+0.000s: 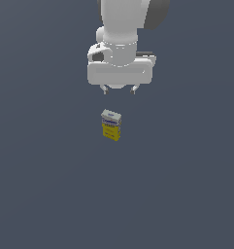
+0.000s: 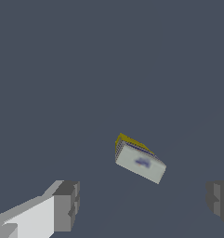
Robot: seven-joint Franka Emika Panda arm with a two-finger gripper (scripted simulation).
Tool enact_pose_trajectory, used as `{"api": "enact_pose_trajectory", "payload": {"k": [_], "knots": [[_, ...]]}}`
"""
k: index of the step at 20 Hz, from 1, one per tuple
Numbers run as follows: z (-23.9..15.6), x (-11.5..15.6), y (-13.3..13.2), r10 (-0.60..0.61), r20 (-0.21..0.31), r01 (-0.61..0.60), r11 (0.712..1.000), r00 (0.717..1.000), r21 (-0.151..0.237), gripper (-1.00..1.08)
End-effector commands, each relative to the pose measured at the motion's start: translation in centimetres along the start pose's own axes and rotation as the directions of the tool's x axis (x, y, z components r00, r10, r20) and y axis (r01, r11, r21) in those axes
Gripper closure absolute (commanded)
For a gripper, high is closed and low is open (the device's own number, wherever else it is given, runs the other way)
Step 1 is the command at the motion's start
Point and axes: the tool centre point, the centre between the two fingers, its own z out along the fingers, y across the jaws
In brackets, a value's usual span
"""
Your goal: Pick up the object and move it to a goal position.
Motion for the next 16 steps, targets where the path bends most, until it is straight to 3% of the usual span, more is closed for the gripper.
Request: {"api": "enact_pose_trajectory", "payload": {"k": [1,16], "knots": [[0.00,0.00,0.00,0.000,0.000,0.000,1.000,1.000,0.000,-0.92],[0.04,-0.26,0.31,0.007,-0.001,-0.007,1.000,1.000,-0.007,-0.92]]}}
